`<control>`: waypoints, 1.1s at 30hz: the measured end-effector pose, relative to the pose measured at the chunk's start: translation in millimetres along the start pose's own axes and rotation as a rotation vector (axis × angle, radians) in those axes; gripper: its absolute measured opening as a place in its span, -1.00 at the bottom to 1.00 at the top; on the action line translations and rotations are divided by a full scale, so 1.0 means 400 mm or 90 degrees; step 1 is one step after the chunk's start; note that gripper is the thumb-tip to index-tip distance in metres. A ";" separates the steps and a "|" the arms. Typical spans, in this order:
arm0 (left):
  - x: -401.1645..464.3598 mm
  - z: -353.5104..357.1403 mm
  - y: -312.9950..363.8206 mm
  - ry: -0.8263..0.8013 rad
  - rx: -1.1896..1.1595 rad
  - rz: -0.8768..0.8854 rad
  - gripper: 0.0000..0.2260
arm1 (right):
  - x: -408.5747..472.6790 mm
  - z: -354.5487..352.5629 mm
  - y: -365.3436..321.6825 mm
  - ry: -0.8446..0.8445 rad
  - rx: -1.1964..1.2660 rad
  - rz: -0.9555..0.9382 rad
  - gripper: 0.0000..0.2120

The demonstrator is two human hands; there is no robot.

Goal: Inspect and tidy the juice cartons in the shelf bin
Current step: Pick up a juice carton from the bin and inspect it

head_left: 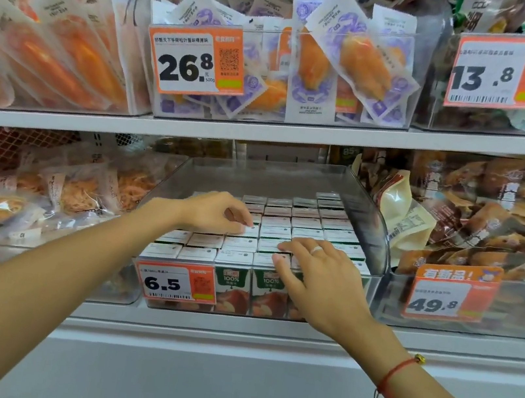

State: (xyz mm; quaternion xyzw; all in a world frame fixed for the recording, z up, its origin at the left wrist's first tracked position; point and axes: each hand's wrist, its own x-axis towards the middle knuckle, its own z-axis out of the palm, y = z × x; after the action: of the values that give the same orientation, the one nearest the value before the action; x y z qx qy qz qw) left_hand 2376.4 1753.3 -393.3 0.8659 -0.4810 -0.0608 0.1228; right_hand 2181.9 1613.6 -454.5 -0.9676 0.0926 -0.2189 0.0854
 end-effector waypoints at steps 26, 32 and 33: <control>0.087 -0.029 -0.015 -0.130 0.194 -0.079 -0.55 | 0.004 0.006 0.002 0.007 0.011 -0.002 -0.58; 0.060 -0.028 -0.045 -0.004 0.038 -0.043 -0.57 | 0.008 0.010 0.002 0.011 0.013 0.002 -0.59; 0.057 -0.029 -0.046 0.013 0.010 -0.038 -0.58 | 0.008 0.010 0.002 0.012 0.015 0.002 -0.59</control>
State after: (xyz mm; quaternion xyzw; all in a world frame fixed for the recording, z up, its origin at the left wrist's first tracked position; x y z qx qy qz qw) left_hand 2406.2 1745.2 -386.9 0.8813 -0.4544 -0.0522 0.1191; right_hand 2186.4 1612.7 -456.9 -0.9642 0.0927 -0.2290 0.0961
